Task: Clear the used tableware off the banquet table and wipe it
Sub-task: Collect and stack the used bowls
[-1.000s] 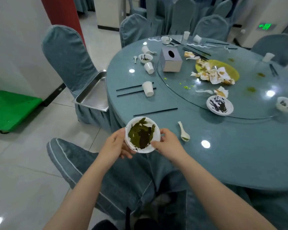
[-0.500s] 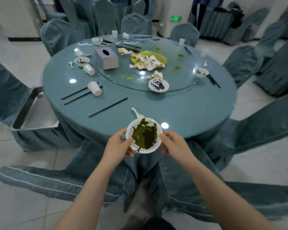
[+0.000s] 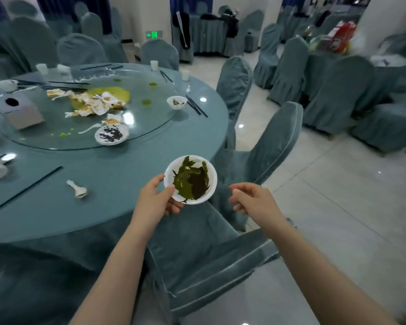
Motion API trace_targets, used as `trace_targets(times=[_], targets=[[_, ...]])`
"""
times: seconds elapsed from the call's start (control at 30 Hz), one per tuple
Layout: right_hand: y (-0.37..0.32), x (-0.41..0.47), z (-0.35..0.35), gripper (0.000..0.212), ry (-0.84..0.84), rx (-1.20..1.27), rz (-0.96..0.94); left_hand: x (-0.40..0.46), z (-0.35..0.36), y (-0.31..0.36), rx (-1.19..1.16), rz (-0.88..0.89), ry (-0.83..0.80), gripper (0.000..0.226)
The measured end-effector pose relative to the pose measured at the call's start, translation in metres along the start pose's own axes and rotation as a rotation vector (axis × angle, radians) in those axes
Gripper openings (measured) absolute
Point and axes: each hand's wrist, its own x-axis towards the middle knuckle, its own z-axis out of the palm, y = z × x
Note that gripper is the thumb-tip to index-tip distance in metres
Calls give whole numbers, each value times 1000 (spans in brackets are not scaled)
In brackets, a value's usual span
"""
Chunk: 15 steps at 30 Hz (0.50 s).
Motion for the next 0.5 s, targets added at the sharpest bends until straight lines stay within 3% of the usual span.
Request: trace_targets(times=[0.23,0.5], targets=[[67,7,-199,13,168,42,77,13,198,20,-27,24,-142,30],[101,55,-338,10,284,68,103,53,360,46,17,19,-272,36]])
